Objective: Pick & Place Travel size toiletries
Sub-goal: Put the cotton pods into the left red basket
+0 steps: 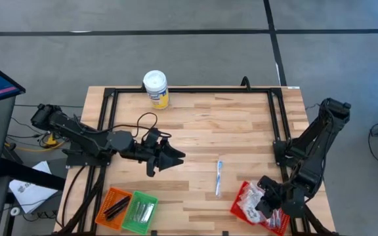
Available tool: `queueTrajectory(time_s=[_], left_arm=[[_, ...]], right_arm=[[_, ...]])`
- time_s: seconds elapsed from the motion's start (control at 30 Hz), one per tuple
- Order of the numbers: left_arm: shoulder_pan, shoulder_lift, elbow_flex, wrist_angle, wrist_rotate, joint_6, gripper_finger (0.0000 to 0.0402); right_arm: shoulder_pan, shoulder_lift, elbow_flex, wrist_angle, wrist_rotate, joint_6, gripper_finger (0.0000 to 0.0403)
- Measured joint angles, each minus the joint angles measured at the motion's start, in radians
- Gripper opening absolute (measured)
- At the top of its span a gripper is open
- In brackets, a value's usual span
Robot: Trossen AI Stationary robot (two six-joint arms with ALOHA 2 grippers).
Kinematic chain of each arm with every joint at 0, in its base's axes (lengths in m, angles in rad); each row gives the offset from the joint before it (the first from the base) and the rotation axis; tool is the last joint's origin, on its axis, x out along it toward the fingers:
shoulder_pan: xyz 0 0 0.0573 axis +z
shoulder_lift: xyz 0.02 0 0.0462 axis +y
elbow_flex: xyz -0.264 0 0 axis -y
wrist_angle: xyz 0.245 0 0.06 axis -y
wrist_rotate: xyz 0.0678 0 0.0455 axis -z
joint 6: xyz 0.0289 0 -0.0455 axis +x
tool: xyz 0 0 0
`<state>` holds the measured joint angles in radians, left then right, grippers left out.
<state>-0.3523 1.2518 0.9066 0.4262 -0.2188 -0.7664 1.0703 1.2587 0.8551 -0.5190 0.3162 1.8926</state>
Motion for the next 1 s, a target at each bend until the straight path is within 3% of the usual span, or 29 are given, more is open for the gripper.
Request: queueTrajectory(time_s=[0.67, 1.0], left_arm=[[0.0, 0.0, 0.0, -0.004, 0.002, 0.027, 0.0187], [-0.002, 0.0, 0.0, -0.008, 0.005, 0.028, 0.0187]], right_arm=[[-0.089, 0.024, 0.0, -0.024, -0.066, -0.146, 0.0], [-0.087, 0.141, 0.0, 0.062, -0.122, -0.133, 0.0]])
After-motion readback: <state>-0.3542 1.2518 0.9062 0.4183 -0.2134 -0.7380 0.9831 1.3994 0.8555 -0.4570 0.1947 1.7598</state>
